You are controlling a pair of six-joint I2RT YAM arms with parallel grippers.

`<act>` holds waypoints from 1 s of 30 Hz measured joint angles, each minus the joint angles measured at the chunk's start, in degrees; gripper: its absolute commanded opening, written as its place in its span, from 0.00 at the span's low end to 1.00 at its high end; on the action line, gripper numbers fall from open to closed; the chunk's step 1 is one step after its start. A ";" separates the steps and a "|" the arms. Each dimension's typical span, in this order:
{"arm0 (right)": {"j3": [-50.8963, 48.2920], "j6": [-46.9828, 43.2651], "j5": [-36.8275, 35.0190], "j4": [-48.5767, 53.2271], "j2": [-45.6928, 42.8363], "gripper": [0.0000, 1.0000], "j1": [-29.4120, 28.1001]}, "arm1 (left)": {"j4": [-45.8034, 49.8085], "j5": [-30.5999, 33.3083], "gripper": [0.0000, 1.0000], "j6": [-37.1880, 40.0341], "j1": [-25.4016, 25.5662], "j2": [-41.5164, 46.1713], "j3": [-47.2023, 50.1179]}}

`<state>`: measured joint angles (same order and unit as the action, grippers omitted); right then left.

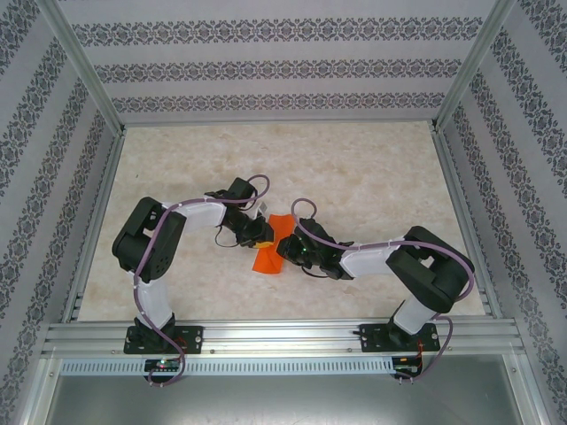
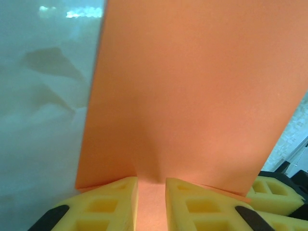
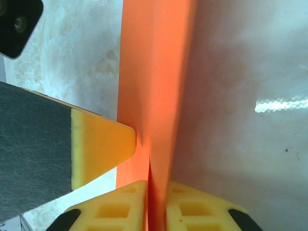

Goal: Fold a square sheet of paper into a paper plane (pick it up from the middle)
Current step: Turn over the paper at the center of the table.

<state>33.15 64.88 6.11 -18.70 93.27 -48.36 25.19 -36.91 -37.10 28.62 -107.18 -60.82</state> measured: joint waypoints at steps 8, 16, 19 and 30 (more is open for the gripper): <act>1.53 -3.50 -1.14 9.97 -7.56 0.06 0.02 | 0.46 3.06 0.30 -0.79 -0.15 6.99 0.00; 15.21 -10.99 -11.37 40.04 -19.54 0.07 0.04 | 3.19 12.46 0.39 -0.83 -0.87 19.06 0.00; 20.90 -13.05 -16.48 51.23 -22.43 0.07 0.11 | 3.43 16.24 0.43 -0.83 -0.92 23.23 0.13; 39.10 -15.32 -30.95 87.12 -15.08 0.04 -0.02 | 3.41 25.57 0.46 -0.92 -2.40 31.76 3.50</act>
<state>72.25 49.56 -24.84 68.42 78.19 -48.38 28.60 -11.33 -38.02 26.22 -75.42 -57.32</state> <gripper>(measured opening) 0.057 0.457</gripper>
